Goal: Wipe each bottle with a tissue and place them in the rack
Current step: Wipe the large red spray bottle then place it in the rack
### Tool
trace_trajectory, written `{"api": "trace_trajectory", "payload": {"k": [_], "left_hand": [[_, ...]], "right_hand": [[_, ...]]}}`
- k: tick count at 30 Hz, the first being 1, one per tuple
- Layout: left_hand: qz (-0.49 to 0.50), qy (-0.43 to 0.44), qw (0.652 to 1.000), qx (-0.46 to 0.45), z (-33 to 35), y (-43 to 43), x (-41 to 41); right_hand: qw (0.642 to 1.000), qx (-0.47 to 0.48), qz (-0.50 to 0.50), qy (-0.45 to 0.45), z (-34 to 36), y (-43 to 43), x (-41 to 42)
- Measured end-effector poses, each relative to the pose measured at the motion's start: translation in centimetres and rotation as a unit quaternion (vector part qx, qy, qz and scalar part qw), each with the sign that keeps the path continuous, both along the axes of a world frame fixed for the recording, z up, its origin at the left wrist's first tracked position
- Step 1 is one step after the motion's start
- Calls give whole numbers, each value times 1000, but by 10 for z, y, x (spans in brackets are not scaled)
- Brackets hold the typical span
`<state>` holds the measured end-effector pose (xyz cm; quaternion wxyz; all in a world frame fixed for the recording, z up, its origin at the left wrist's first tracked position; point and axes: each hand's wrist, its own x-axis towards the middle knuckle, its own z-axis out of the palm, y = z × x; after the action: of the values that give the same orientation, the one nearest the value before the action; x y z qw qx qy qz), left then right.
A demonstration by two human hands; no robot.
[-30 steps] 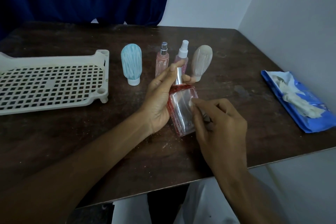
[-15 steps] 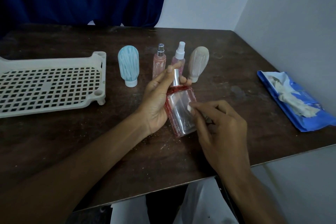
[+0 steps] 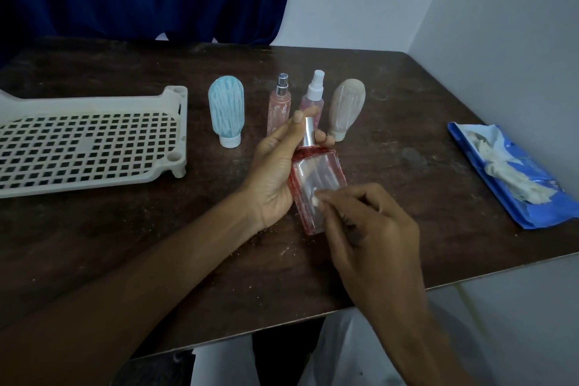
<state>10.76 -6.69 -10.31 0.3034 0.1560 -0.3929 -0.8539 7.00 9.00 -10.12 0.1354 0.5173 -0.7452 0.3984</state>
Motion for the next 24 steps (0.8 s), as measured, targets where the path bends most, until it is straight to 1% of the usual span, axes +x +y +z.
{"api": "trace_trajectory", "payload": {"k": [3, 10, 14, 18, 24], "left_hand": [[-2, 1, 1000, 4, 0, 0, 1], [1, 1, 1000, 14, 1, 3, 2], [0, 0, 1000, 7, 1, 2, 1], [2, -1, 1000, 1, -1, 3, 1], [5, 0, 1000, 14, 0, 3, 1]], "right_hand": [[1000, -5, -27, 3, 3, -5, -5], [997, 33, 21, 67, -5, -6, 17], [998, 16, 9, 61, -8, 7, 13], [998, 12, -18, 55, -2, -4, 8], [996, 40, 8, 80, -7, 1, 22]]}}
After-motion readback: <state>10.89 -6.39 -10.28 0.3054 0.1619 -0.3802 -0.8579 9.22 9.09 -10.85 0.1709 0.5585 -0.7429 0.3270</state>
